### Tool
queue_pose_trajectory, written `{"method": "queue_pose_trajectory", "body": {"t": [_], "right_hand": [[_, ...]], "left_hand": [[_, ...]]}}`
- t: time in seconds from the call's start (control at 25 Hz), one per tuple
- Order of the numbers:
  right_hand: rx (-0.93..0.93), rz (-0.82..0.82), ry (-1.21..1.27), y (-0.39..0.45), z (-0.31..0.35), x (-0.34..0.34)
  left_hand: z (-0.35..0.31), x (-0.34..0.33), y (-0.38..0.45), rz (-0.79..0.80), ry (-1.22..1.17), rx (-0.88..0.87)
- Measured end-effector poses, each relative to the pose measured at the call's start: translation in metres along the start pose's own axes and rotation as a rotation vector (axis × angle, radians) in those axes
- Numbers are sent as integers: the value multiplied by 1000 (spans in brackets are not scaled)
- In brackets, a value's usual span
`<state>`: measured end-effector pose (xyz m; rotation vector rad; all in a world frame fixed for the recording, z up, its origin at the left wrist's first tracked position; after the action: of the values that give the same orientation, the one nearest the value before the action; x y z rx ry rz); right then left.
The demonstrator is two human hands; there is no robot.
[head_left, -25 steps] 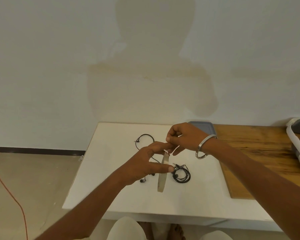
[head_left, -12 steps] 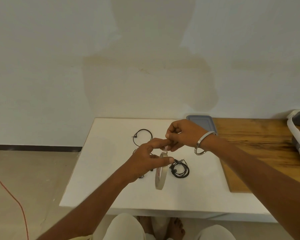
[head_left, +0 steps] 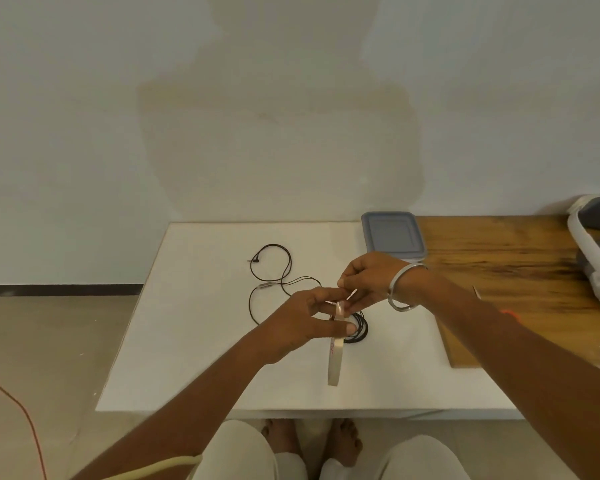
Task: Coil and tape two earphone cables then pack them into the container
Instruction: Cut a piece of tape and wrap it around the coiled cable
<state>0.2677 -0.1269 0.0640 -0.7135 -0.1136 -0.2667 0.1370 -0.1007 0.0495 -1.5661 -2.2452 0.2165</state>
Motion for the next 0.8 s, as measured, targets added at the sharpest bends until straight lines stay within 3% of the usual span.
{"method": "queue_pose_trajectory", "body": {"t": [0.4, 0.56, 0.68, 0.8], "right_hand": [[-197, 7, 360, 9, -72, 45], [-150, -8, 419, 6, -94, 77], [81, -333, 188, -1, -105, 136], [122, -737, -406, -27, -129, 200]], "left_hand": [[13, -51, 47, 53, -151, 52], [17, -68, 68, 54, -144, 100], [23, -83, 80, 81, -145, 146], [28, -90, 89, 83, -156, 156]]}}
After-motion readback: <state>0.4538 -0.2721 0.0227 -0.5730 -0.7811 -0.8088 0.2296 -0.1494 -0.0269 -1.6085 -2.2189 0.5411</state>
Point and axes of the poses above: each hand's wrist, its own y-axis towards the middle knuckle, its own x-axis out of the back of the hand, z = x × y, the point moved 8 cm from there along y, towards the middle knuckle, and after that the axes turned 12 degrees about y, right-handed, at the moved point
